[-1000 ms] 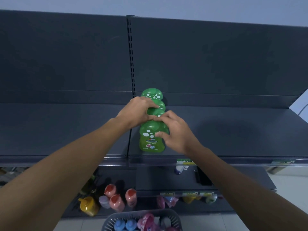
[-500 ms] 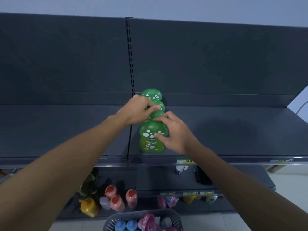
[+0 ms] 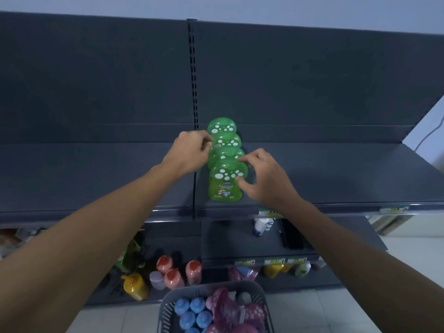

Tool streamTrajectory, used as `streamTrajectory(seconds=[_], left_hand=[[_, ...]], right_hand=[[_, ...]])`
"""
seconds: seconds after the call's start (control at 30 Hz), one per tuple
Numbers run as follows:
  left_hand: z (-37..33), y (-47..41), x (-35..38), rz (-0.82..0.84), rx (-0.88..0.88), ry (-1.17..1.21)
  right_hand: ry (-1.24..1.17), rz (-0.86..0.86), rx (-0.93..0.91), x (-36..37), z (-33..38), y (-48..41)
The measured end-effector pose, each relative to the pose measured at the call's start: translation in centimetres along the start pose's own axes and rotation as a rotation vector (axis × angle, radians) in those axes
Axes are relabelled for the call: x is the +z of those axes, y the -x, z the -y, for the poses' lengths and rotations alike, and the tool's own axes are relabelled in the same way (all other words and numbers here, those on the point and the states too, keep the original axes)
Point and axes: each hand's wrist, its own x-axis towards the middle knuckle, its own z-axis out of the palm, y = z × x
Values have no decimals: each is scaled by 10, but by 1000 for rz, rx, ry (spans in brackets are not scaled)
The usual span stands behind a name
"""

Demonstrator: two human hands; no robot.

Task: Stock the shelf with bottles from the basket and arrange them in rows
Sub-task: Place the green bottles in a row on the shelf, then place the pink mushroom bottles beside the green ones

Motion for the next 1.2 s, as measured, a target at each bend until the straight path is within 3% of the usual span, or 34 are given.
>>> streamTrajectory(seconds=[0.23, 0.47, 0.93, 1.07, 1.2], left_hand=[[31, 74, -3, 77, -76, -41], [50, 152, 57, 237, -91, -1], [76, 274, 237, 805, -162, 37], [88, 293, 286, 854, -372, 46], [107, 291, 324, 830, -721, 67]], right_hand=[[45, 91, 85, 18, 17, 50], [51, 246, 216, 69, 12, 130], [-15, 750, 521, 163, -53, 266], [-72, 947, 529, 192, -71, 298], [-168, 1018, 451, 209, -89, 315]])
